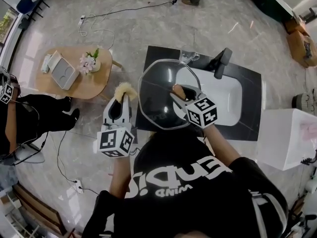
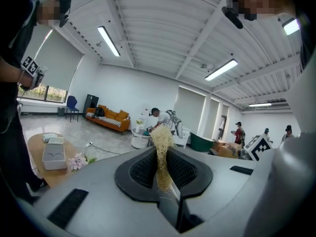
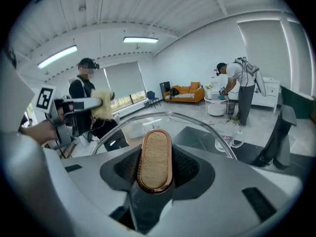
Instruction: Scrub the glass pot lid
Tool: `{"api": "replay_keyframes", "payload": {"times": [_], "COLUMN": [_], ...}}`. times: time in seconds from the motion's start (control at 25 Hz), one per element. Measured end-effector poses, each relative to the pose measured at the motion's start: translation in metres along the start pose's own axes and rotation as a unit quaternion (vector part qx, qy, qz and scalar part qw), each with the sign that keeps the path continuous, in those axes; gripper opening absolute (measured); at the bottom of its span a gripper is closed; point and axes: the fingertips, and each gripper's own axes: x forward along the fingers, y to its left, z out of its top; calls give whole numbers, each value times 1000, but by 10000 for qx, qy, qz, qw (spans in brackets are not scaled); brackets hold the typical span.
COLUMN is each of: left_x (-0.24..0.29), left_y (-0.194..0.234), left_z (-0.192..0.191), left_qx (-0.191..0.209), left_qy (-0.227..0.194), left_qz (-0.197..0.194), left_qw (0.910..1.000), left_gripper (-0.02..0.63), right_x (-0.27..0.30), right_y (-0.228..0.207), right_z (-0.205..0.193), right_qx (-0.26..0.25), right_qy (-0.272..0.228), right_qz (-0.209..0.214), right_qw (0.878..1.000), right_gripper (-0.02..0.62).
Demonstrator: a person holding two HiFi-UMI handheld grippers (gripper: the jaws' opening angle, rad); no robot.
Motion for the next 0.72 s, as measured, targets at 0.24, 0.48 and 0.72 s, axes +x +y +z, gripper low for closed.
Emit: {"api": "replay_keyframes", "payload": {"times": [0.24, 0.48, 0.72], "left_x": [-11, -14, -8], "left_y": [0, -10, -38], "left_z": [8, 12, 13], "left_qx": [-88, -168, -110], "left_qy": [-134, -228, -231], "left_qz": [150, 139, -183], "left_qw": [9998, 9995, 9995], "left_gripper": [55, 55, 55], "right_x": [-24, -47, -70], "right_y": [-3, -8, -12], "right_z": [16, 25, 37], "right_qx": [874, 1916, 3132], "right_qy": [-659, -1245, -1907], "right_qz": [820, 1545, 2587], "right_qw": [9906, 9612, 8936], "right_gripper": [173, 172, 173]}}
